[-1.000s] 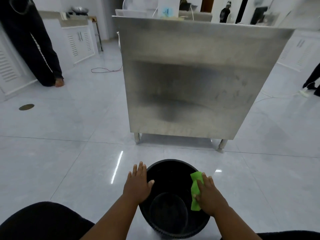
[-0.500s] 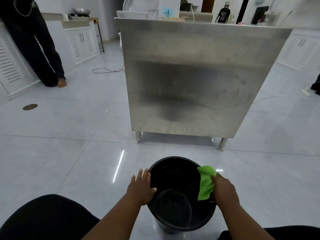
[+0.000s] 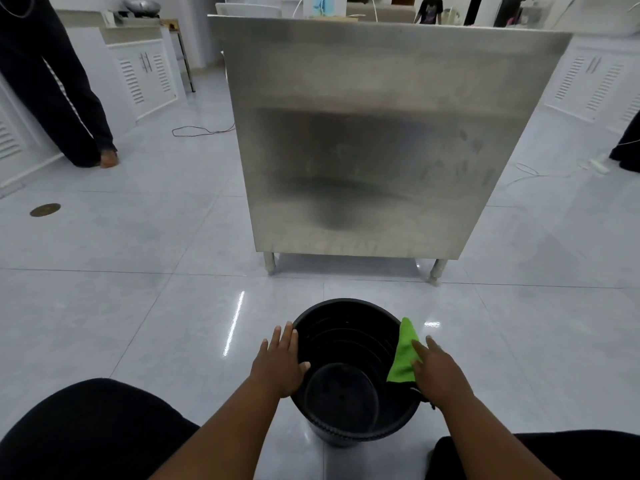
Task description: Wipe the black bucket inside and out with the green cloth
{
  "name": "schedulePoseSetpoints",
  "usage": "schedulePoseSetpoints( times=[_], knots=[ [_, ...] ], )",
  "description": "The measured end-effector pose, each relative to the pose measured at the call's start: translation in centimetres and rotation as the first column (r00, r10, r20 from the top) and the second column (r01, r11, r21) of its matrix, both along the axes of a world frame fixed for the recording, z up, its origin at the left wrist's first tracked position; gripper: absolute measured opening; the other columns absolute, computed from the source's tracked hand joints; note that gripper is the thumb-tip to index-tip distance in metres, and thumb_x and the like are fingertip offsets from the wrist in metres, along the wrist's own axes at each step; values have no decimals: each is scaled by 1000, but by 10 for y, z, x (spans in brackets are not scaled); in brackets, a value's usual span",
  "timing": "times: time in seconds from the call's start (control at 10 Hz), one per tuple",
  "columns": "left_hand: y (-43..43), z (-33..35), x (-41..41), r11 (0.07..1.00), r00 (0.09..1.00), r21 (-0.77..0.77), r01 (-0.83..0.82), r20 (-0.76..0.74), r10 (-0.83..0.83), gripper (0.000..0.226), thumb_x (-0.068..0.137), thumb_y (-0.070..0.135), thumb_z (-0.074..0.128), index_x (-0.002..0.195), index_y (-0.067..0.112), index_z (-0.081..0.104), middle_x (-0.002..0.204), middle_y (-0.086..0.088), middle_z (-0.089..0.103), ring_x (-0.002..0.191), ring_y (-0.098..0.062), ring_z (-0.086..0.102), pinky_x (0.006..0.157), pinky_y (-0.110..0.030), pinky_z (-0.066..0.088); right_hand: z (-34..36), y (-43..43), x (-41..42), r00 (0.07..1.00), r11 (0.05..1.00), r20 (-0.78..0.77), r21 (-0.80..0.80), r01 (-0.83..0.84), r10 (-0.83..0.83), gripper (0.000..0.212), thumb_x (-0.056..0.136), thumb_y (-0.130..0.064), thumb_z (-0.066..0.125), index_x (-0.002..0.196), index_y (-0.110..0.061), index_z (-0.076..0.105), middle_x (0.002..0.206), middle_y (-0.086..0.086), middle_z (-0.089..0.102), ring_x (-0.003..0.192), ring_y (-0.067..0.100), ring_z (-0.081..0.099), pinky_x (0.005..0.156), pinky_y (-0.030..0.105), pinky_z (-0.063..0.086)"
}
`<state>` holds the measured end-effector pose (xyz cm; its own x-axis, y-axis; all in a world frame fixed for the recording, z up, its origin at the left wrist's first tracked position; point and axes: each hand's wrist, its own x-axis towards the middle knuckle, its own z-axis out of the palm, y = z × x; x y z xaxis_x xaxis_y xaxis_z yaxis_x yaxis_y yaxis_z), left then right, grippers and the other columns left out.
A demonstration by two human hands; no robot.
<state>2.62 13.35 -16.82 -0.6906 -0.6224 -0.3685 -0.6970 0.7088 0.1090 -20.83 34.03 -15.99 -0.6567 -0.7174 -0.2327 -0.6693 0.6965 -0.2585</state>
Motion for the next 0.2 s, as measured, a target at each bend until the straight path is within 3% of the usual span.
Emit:
schedulePoseSetpoints(
  times=[0.2],
  knots=[
    [2,9,-4,1000,999,-2,-13,-38,13,75,101,48,29,154,8,-7,163,-10,-16,151,-28,-13,122,-45,3,2,-6,3,998,998,-9,28,-60,61,54,100,-27,43,152,-19,28,162,13,20,142,28,37,109,34,38]
  ],
)
